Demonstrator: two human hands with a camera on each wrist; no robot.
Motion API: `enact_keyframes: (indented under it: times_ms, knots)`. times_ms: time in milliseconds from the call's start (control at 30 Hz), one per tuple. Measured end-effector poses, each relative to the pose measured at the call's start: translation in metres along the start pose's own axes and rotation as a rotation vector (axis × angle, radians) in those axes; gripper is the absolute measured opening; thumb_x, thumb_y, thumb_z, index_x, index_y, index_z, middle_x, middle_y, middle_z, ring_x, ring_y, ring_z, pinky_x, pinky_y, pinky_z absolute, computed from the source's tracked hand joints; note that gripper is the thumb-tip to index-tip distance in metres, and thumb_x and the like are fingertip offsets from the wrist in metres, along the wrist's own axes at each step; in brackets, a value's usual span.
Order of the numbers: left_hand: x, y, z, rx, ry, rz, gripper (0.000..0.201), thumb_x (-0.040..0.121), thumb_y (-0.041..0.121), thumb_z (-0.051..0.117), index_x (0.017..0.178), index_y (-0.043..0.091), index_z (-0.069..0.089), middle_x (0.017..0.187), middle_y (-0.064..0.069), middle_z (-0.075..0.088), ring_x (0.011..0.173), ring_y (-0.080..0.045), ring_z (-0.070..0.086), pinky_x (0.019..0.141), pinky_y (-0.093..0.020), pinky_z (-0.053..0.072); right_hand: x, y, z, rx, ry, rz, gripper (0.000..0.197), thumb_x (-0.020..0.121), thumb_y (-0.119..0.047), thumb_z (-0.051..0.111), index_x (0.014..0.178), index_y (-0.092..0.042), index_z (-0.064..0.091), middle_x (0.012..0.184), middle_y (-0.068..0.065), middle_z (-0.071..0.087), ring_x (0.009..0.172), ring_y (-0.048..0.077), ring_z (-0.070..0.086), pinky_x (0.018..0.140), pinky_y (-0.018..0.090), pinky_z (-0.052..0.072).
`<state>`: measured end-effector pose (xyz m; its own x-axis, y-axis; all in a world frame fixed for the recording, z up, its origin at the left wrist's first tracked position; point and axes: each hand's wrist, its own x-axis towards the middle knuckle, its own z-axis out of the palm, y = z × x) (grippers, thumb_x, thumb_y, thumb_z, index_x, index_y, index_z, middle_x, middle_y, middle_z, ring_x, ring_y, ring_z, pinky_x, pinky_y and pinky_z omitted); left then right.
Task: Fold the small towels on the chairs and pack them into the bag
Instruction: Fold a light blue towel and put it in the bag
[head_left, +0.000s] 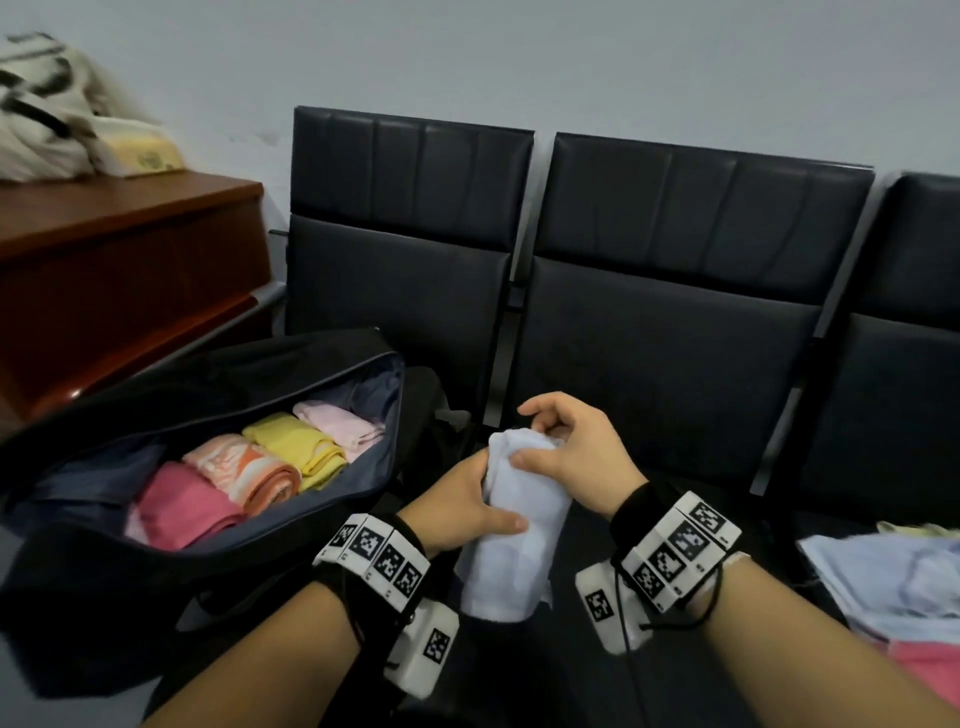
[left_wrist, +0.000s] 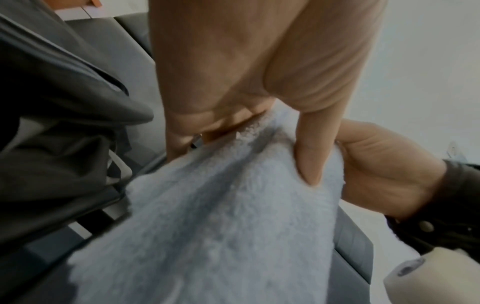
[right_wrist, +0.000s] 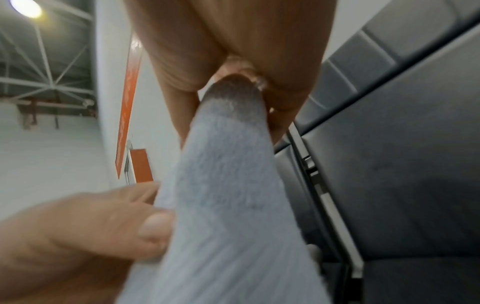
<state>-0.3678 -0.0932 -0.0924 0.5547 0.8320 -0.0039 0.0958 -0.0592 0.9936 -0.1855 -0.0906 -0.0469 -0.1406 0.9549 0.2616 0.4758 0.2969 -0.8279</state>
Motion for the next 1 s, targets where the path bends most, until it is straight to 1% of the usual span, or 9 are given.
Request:
enact_keyframes:
  times_ms: [100, 200, 300, 400, 567, 733, 800, 900, 1000]
  knots:
    - [-0.005, 0.003, -0.032, -0.025, 0.016, -0.012, 0.065, 0.082, -0.001, 0.074, 0.138, 0.017, 0.047, 0.128, -0.003, 0.066, 0.118, -0.017, 0.064, 0.098, -0.037, 0.054, 0.025, -0.01, 0.024, 0.155, 0.058, 0.046, 0.045, 0.071, -0.01, 0.085, 0.108, -0.025, 0.065, 0.09, 0.003, 0.067, 0.079, 0.013, 0.067, 0.075, 0.024, 0.056]
    - [-0.009, 0.002, -0.066, -0.091, 0.162, -0.025, 0.052, 0.084, -0.003, 0.072, 0.13, 0.012, 0.052, 0.123, -0.006, 0.069, 0.113, -0.019, 0.067, 0.088, -0.031, 0.057, 0.052, -0.018, 0.052, 0.273, 0.066, 0.163, 0.049, 0.078, -0.017, 0.082, 0.12, -0.026, 0.057, 0.103, 0.002, 0.068, 0.089, 0.015, 0.069, 0.081, 0.029, 0.058]
    - [-0.009, -0.003, -0.101, -0.239, 0.331, -0.075, 0.043, 0.086, -0.004, 0.07, 0.125, 0.007, 0.055, 0.12, -0.016, 0.069, 0.108, -0.026, 0.069, 0.086, -0.037, 0.058, 0.076, -0.017, 0.078, 0.309, -0.137, 0.315, 0.053, 0.083, -0.026, 0.078, 0.129, -0.023, 0.052, 0.117, 0.0, 0.065, 0.104, 0.014, 0.067, 0.085, 0.034, 0.059]
    - [-0.004, -0.007, -0.135, -0.449, 0.443, -0.117, 0.035, 0.09, -0.001, 0.064, 0.124, 0.004, 0.057, 0.115, -0.019, 0.071, 0.099, -0.03, 0.072, 0.076, -0.038, 0.061, 0.1, -0.016, 0.105, 0.328, -0.357, 0.396, 0.047, 0.081, -0.02, 0.08, 0.123, -0.018, 0.057, 0.114, 0.001, 0.071, 0.099, 0.018, 0.072, 0.082, 0.04, 0.061]
    - [0.005, -0.02, -0.179, -0.516, 0.521, -0.283, 0.037, 0.089, 0.006, 0.069, 0.125, 0.006, 0.06, 0.108, -0.011, 0.076, 0.099, -0.027, 0.073, 0.076, -0.036, 0.06, 0.157, -0.013, 0.146, 0.317, -0.401, 0.441, 0.036, 0.083, -0.007, 0.076, 0.117, -0.002, 0.064, 0.108, 0.015, 0.073, 0.1, 0.031, 0.071, 0.091, 0.049, 0.057]
    - [0.016, -0.048, -0.224, -0.687, 0.61, -0.401, 0.038, 0.093, -0.005, 0.059, 0.13, 0.002, 0.055, 0.12, -0.019, 0.07, 0.107, -0.035, 0.068, 0.086, -0.046, 0.057, 0.207, 0.001, 0.178, 0.133, -0.361, 0.424, 0.042, 0.087, -0.007, 0.071, 0.127, 0.0, 0.06, 0.111, 0.014, 0.069, 0.1, 0.022, 0.066, 0.094, 0.037, 0.052]
    - [0.021, -0.064, -0.242, -0.691, 0.704, -0.443, 0.041, 0.093, -0.005, 0.059, 0.133, -0.001, 0.052, 0.127, -0.02, 0.065, 0.114, -0.036, 0.063, 0.097, -0.051, 0.051, 0.231, 0.009, 0.176, -0.067, -0.274, 0.288, 0.054, 0.088, -0.013, 0.071, 0.138, -0.005, 0.053, 0.131, 0.013, 0.059, 0.118, 0.022, 0.058, 0.103, 0.031, 0.044]
    - [0.03, -0.088, -0.255, -0.73, 0.773, -0.532, 0.044, 0.093, -0.006, 0.057, 0.136, -0.001, 0.049, 0.129, -0.021, 0.062, 0.117, -0.038, 0.06, 0.098, -0.051, 0.048, 0.26, 0.022, 0.172, -0.389, -0.334, 0.182, 0.064, 0.094, -0.021, 0.063, 0.149, -0.005, 0.036, 0.153, 0.013, 0.039, 0.142, 0.026, 0.035, 0.115, 0.03, 0.028]
    - [0.033, -0.108, -0.255, -0.769, 0.79, -0.661, 0.041, 0.096, -0.006, 0.053, 0.136, -0.006, 0.048, 0.13, -0.024, 0.06, 0.121, -0.039, 0.057, 0.1, -0.05, 0.046, 0.27, 0.044, 0.181, -0.414, -0.473, 0.306, 0.054, 0.097, -0.019, 0.059, 0.145, -0.003, 0.04, 0.145, 0.014, 0.048, 0.134, 0.027, 0.045, 0.101, 0.021, 0.034]
